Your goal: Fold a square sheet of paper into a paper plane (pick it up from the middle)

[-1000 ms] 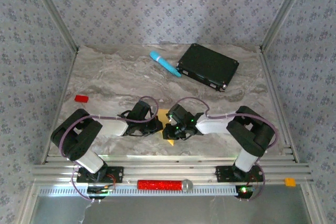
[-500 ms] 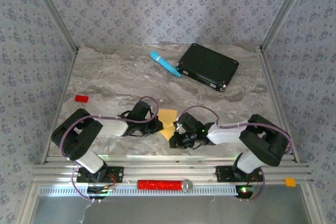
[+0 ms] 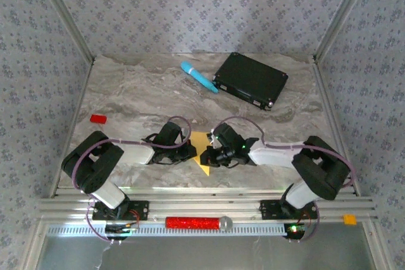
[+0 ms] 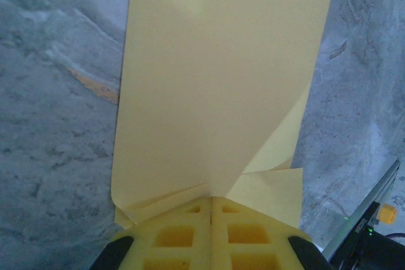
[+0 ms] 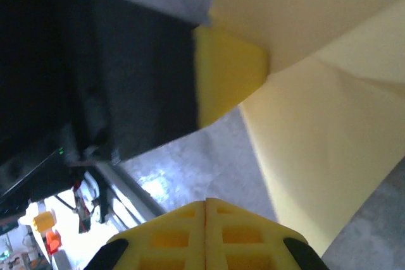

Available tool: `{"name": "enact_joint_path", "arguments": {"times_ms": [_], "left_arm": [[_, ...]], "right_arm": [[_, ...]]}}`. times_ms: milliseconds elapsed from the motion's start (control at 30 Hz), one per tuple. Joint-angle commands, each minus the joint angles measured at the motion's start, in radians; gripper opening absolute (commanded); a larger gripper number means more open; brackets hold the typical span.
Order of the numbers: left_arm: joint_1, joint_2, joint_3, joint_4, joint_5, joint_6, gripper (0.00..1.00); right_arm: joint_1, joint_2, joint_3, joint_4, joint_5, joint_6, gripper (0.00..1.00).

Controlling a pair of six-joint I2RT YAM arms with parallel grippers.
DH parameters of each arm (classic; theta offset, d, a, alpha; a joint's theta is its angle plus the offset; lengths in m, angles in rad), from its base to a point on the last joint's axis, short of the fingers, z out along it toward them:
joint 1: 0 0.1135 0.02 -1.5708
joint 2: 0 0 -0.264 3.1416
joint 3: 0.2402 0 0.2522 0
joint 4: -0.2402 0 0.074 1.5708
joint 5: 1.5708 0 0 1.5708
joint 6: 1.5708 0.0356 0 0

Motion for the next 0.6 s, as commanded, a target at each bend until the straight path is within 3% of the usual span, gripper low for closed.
{"name": "enact_joint_path", "arguments": {"times_ms": [0, 333, 567], "left_arm": [[-0.003, 0.006, -0.027, -0.094, -0.06, 0.013, 0.02], [-0.004, -0.092, 0.029, -0.114, -0.052, 0.023, 0.08], [-0.079, -0.183, 0.024, -0.138, -0.103, -0.038, 0.09]], "right_arm": [[0.004, 0.069, 0.001, -0.027, -0.015, 0.0, 0.07], [0.023, 0.081, -0.101, -0.016, 0.029, 0.045, 0.06], [0.02, 0.083, -0.091, -0.025, 0.041, 0.049, 0.05]]}}
